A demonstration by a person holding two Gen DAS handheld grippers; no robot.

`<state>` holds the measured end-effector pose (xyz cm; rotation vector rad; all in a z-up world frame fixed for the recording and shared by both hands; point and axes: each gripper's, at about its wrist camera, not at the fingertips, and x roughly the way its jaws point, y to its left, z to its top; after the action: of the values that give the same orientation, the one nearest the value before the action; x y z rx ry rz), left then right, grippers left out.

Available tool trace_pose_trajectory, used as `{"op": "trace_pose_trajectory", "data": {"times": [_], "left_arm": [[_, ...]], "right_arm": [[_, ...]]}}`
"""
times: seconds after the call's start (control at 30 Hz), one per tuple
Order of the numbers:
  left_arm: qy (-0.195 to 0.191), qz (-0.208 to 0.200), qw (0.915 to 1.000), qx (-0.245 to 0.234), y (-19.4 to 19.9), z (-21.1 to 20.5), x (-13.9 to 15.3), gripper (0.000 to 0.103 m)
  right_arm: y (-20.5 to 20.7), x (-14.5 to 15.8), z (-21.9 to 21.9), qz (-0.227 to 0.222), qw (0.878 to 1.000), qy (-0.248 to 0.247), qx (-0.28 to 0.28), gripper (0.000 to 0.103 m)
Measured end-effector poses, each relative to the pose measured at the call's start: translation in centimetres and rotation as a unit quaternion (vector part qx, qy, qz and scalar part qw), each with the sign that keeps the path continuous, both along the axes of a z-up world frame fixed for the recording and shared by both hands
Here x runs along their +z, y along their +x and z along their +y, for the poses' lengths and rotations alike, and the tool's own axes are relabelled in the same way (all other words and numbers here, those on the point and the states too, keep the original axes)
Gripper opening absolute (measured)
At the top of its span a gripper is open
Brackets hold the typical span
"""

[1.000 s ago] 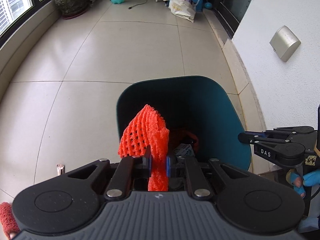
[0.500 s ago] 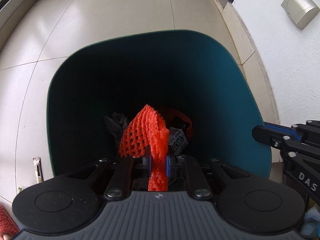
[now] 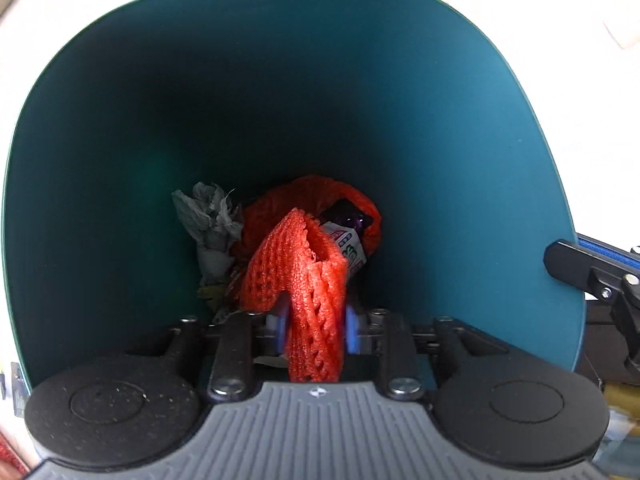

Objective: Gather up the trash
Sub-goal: 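Open the left gripper to drop the orange net into the bin, then lower the left gripper onto the tan stick wrapper and close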

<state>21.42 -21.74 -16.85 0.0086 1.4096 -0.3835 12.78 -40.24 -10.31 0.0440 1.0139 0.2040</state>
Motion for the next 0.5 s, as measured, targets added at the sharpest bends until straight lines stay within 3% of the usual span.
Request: {"op": "trace_pose_trajectory", "data": {"times": [0.07, 0.17, 0.2, 0.5], "left_arm": [[-0.007, -0.007, 0.9999, -0.001, -0.3, 0.2, 0.3, 0.037], [-0.023, -0.026, 0.9994, 0.002, -0.6, 0.6, 1.0, 0.073], [-0.025, -0.03, 0.9992, 0.005, -0.6, 0.9, 1.3, 0.077], [-0.037, -0.057, 0.9977, 0.01, -1.9, 3.1, 4.1, 0.077]], "right_arm": [[0.0, 0.0, 0.0, 0.0, 1.0, 0.0, 0.0, 0.005], [0.1, 0.0, 0.1, 0.001, 1.0, -0.001, -0.001, 0.005], [0.1, 0.0, 0.1, 0.001, 1.0, -0.001, 0.0, 0.005], [0.2, 0.0, 0.3, 0.002, 1.0, -0.004, -0.003, 0.005]]}}
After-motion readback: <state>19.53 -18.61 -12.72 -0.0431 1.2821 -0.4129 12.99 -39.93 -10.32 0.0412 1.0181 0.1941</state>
